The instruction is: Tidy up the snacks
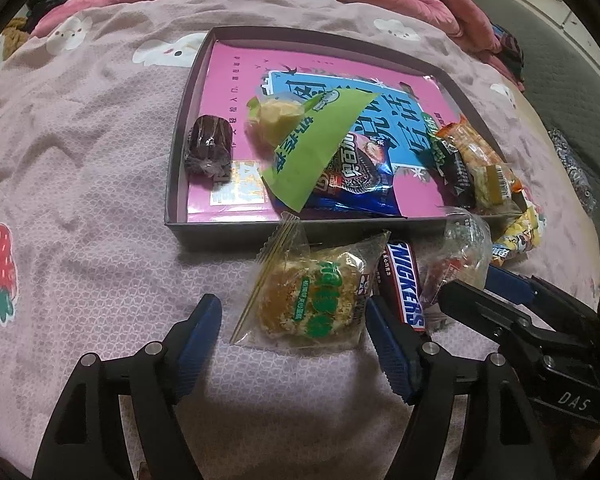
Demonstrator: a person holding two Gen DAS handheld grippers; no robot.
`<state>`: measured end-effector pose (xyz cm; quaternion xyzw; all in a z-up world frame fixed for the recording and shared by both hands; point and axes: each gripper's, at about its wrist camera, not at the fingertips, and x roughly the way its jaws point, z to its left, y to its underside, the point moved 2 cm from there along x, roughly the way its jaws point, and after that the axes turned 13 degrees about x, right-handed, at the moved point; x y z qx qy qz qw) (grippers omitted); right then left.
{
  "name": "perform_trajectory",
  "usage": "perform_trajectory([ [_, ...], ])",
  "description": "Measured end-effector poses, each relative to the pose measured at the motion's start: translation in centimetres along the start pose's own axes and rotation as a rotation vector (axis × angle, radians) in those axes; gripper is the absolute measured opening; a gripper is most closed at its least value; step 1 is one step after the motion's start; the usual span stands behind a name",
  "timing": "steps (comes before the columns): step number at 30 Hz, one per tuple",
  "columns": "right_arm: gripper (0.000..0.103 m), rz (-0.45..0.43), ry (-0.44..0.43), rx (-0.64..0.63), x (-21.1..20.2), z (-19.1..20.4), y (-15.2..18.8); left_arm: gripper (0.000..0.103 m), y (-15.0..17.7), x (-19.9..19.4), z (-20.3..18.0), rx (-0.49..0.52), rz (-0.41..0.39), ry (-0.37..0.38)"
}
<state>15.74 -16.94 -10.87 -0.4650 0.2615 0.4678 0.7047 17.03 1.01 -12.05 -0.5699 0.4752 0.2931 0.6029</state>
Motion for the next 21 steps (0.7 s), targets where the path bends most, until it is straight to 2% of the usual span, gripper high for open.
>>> perform_trajectory([
  [6, 0.058, 0.008, -0.020, -0.003, 0.8, 0.2, -0.2, 0.076, 0.0, 0.0, 0.0, -0.001, 0.000, -0.001],
  [10, 0.048, 0.007, -0.045, -0.006, 1.1, 0.3, -0.3, 0.076, 0.0, 0.1, 0.0, 0.003, 0.002, -0.006],
  [21, 0.044, -0.032, -0.062, 0.004, -0.1, -0.4, -0.5, 0.075, -0.6, 0.7, -1.0, 0.024, 0.005, -0.032],
])
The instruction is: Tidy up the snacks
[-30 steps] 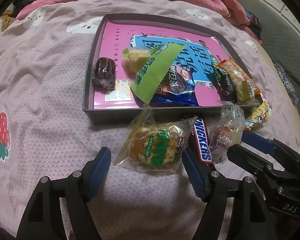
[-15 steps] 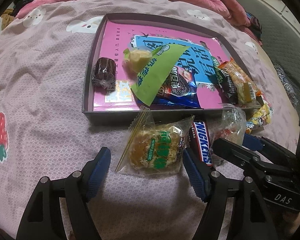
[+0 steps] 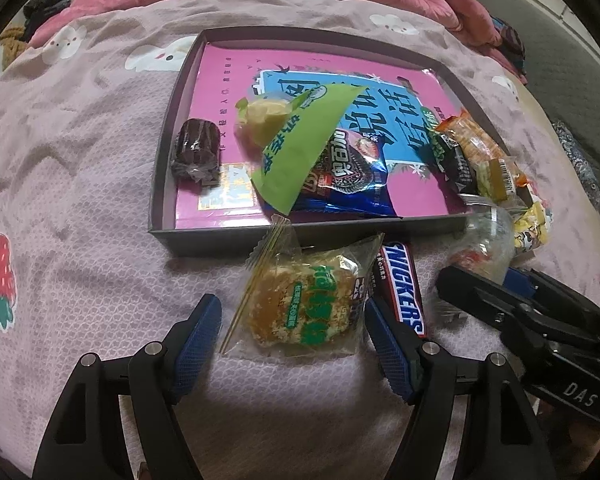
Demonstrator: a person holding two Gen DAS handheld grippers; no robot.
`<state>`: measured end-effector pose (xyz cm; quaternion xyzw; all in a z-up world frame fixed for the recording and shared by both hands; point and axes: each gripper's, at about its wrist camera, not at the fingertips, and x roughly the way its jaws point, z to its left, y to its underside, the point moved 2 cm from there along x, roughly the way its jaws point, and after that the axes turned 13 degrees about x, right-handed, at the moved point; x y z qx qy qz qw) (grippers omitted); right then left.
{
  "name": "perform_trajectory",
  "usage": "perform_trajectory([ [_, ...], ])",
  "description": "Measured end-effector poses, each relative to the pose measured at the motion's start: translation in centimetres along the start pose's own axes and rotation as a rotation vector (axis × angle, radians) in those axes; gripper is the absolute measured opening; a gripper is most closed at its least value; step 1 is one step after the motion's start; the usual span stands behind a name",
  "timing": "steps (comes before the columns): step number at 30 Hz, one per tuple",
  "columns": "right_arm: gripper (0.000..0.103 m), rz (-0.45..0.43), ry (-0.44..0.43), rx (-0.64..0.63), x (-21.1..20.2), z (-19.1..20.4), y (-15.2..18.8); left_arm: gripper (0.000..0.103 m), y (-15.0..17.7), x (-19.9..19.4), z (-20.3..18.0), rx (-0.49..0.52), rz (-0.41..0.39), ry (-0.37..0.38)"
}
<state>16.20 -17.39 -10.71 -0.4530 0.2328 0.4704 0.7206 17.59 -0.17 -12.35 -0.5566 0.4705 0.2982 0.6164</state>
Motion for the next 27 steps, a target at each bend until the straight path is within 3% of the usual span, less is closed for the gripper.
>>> perform_trajectory([
  [11, 0.042, -0.020, 0.018, -0.011, -0.75, -0.24, -0.05, 0.073, -0.47, 0.24, -0.29, -0.012, -0.016, 0.003],
  [27, 0.042, -0.023, 0.029, -0.028, -0.56, -0.14, -0.05, 0.061, -0.31, -0.28, -0.70, 0.015, -0.024, 0.013],
])
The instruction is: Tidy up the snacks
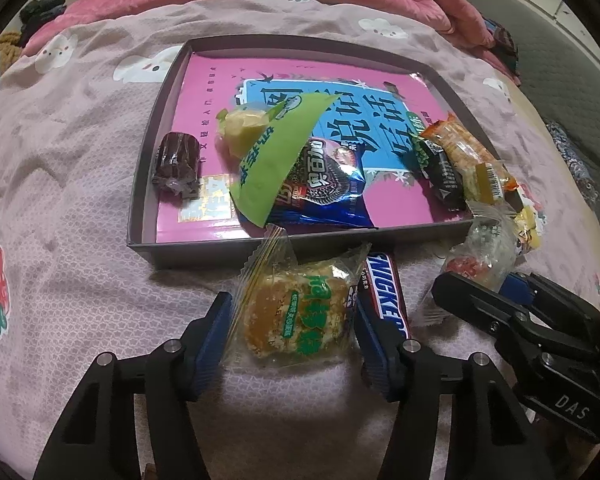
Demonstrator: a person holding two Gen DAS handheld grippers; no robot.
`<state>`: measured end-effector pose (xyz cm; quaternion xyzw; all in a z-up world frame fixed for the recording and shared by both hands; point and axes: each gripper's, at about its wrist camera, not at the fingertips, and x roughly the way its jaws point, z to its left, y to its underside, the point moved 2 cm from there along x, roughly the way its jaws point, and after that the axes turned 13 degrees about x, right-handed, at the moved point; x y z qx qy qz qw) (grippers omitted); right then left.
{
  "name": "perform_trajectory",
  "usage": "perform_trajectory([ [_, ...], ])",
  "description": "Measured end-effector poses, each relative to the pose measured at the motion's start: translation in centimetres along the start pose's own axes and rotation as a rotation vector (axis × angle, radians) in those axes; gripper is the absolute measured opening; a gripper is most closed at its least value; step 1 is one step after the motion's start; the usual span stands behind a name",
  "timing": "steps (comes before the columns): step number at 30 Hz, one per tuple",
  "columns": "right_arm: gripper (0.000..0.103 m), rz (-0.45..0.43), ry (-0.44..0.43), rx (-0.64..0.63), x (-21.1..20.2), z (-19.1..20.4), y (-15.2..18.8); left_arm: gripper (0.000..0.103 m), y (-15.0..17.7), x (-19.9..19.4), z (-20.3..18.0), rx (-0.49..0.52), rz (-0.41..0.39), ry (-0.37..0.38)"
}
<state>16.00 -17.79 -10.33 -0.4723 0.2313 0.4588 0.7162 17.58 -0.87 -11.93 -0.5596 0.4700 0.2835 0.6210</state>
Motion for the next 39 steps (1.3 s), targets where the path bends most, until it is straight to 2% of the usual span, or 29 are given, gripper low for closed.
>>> perform_trajectory([
  [19, 0.041, -0.008, -0.003, 0.000, -0.4, -0.4, 0.1, 0.054, 0.9, -1.1, 0.4, -0.025, -0.020, 0.057],
  [39, 0.041, -0.017, -0.002, -0.032, -0.8, 0.3, 0.3, 0.052, 1.1, -2.9, 0.2, -0.025, -0.041, 0.066],
])
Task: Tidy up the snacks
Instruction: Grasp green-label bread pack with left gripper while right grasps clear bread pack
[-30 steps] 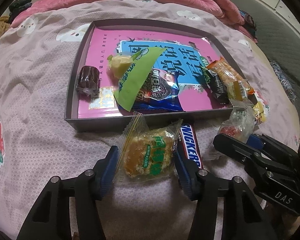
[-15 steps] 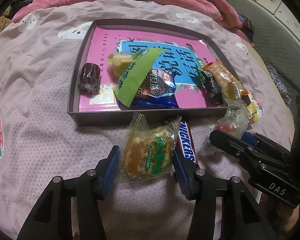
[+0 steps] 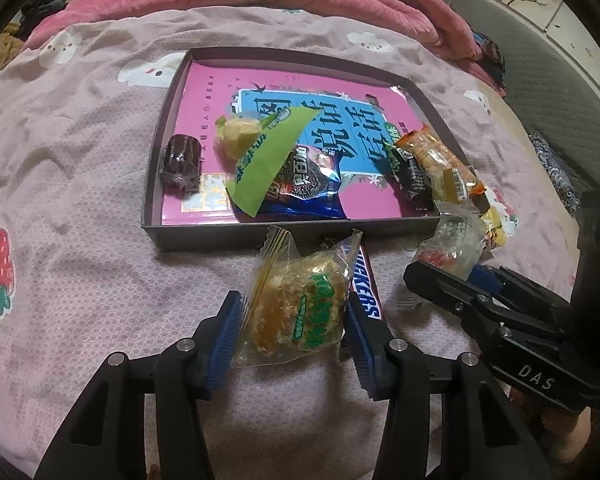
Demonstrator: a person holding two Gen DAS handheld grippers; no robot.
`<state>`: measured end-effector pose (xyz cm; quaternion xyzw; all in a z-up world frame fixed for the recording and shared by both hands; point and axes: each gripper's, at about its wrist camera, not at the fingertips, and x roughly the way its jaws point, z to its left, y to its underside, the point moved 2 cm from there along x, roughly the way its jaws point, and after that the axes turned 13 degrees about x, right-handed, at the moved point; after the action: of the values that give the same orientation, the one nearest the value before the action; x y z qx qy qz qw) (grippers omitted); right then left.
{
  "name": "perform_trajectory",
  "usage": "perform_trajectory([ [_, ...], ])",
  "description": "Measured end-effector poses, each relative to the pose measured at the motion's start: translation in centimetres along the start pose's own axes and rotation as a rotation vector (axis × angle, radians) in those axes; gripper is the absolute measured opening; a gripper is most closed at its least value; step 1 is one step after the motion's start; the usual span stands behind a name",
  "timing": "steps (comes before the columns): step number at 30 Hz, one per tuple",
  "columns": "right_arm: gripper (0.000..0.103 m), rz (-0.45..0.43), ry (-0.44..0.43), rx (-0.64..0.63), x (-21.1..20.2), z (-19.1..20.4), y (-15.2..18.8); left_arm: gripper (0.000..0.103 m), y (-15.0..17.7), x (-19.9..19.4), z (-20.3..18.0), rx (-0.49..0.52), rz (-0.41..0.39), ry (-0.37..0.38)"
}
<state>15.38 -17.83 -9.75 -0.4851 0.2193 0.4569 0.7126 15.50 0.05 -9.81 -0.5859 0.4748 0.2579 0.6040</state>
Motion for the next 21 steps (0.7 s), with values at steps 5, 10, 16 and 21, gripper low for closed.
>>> perform_trajectory([
  [5, 0.041, -0.009, 0.000, -0.021, -0.2, 0.3, 0.2, 0.051, -0.2, -1.4, 0.3, -0.012, -0.026, 0.002],
  [10, 0.041, -0.026, -0.003, -0.042, -0.7, 0.7, 0.2, 0.051, -0.9, -2.9, 0.3, -0.002, -0.062, -0.009],
  [16, 0.041, -0.055, -0.014, -0.055, -1.4, 1.1, -0.3, 0.051, -1.6, -4.0, 0.5, 0.002, -0.092, -0.025],
  [21, 0.041, -0.083, -0.014, -0.078, -2.0, 1.8, -1.2, 0.051, -2.6, -5.0, 1.0, -0.003, -0.126, -0.029],
])
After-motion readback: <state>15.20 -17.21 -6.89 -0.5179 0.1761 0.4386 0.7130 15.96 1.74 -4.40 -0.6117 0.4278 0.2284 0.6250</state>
